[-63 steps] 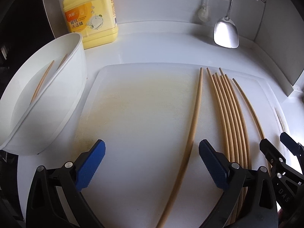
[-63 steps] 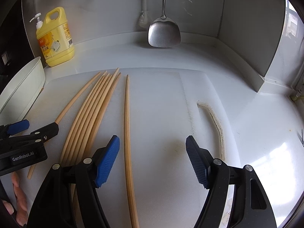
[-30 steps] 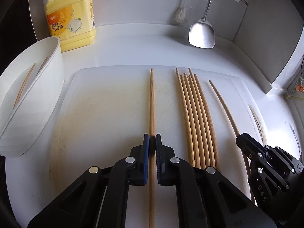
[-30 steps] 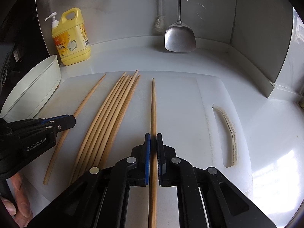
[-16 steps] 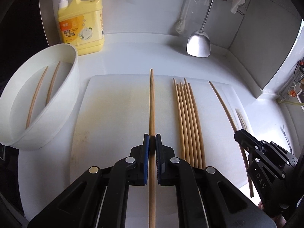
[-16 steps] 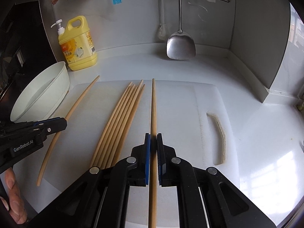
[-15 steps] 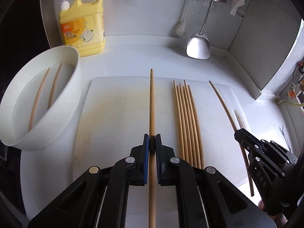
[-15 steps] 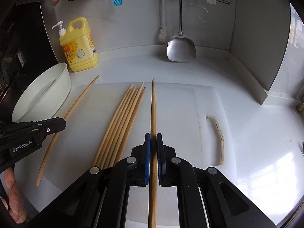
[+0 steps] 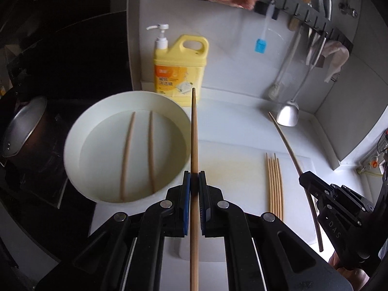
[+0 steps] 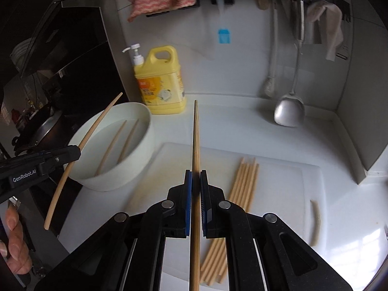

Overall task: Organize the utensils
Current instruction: 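Carry the left tool's chopstick toward the basin while the right tool carries its chopstick, then open the left tool over the basin while the right tool releases its chopstick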

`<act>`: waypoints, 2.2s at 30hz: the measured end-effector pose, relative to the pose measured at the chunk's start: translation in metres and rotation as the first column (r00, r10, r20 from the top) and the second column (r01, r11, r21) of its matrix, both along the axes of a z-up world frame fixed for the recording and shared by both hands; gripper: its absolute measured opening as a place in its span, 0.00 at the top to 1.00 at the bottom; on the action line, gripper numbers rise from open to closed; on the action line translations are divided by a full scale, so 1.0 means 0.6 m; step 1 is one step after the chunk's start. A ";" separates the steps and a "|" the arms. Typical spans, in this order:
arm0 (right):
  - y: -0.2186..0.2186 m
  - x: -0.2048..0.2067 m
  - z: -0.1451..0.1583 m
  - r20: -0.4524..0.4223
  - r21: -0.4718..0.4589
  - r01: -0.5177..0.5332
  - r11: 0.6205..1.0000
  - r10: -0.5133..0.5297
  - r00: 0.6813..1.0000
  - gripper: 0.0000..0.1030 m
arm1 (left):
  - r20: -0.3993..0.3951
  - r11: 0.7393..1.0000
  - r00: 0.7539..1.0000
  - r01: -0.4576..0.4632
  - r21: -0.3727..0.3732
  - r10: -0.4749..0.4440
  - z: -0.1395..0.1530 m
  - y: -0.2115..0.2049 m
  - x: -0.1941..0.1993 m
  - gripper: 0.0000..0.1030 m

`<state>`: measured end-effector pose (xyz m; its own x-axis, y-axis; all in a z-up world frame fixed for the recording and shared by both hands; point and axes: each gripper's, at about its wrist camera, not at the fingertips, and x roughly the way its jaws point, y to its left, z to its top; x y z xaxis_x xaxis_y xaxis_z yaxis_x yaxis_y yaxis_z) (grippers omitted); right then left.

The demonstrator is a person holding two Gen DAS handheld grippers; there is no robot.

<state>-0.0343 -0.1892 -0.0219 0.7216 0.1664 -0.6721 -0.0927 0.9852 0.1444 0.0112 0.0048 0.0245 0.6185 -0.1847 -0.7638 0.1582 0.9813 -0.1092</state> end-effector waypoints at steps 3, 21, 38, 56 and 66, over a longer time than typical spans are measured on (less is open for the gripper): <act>0.058 0.042 0.011 -0.001 0.011 -0.010 1.000 0.010 1.000 0.94 | 0.015 1.000 1.000 -0.013 0.012 0.013 0.010 0.060 0.032 0.93; 0.293 0.237 -0.046 -0.097 0.042 -0.008 0.999 0.012 0.995 0.94 | -0.089 1.000 0.996 0.028 -0.008 -0.029 -0.091 0.259 0.220 0.93; 0.318 0.317 -0.125 -0.251 0.045 -0.036 0.998 0.047 0.967 0.94 | -0.199 1.000 0.980 0.006 -0.008 -0.008 -0.176 0.253 0.272 0.93; 0.308 0.341 -0.141 -0.295 0.046 -0.028 0.999 0.041 0.955 0.89 | -0.251 0.999 0.968 -0.017 0.031 0.025 -0.211 0.245 0.292 0.89; 0.289 0.330 -0.113 -0.254 0.029 -0.002 1.000 0.010 0.967 0.73 | -0.190 0.992 0.974 -0.112 0.052 0.120 -0.177 0.274 0.278 0.27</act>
<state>0.1636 -0.0161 -0.0900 0.5265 0.1917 -0.8283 -0.0552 0.9799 0.1917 0.1780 0.1693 -0.0814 0.4742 -0.0872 -0.8761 0.0233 0.9960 -0.0865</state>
